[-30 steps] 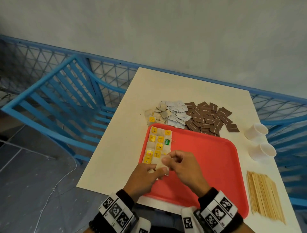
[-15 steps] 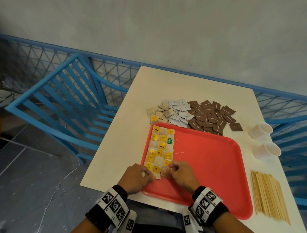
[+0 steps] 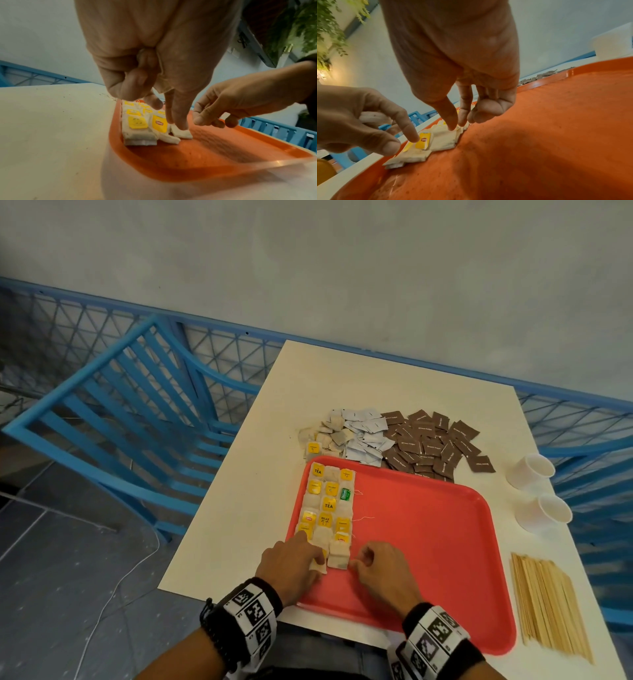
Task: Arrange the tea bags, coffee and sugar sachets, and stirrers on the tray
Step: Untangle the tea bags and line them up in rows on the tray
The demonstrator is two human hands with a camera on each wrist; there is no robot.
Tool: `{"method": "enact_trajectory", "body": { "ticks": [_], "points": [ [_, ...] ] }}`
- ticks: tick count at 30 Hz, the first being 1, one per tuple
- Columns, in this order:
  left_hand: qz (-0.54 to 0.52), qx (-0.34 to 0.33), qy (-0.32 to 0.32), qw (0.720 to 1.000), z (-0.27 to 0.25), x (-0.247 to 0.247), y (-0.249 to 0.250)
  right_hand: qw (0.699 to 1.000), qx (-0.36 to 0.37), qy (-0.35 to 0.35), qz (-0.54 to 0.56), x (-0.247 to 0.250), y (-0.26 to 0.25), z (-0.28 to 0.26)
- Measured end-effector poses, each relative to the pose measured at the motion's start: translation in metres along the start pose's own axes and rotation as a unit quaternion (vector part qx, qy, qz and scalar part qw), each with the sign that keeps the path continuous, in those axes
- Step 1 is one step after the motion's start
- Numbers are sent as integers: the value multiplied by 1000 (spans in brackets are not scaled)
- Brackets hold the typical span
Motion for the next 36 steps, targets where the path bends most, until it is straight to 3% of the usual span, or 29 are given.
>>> {"method": "enact_trajectory", "body": {
  "ticks": [6,16,21,30,36],
  "points": [
    [31,4,-7,999,-3,-5,0,987,118,-62,-91,-21,-19,-1],
    [52,-8,-6,999,-2,-5,5,981,137,-95,-99,-30,-24,-8],
    [73,-44,-33,996,-8,-3,5,991,114,-14,-65,-20,-12,-4],
    [93,-42,-68,992,-7,-8,5,983,134,-87,-93,-28,-15,-7],
    [83,-38,-71,993,-10,-11,2,982,159,-73,-68,-24,-17,-9]
  ]
}}
Point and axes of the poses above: each hand's wrist, its own z-axis towards the middle knuckle, its own x-axis out of the back of the hand, y = z × x, the point moved 4 cm from there along z, towards the middle knuckle, and after that the axes turned 2 degrees about -z, right-handed, at the moved point
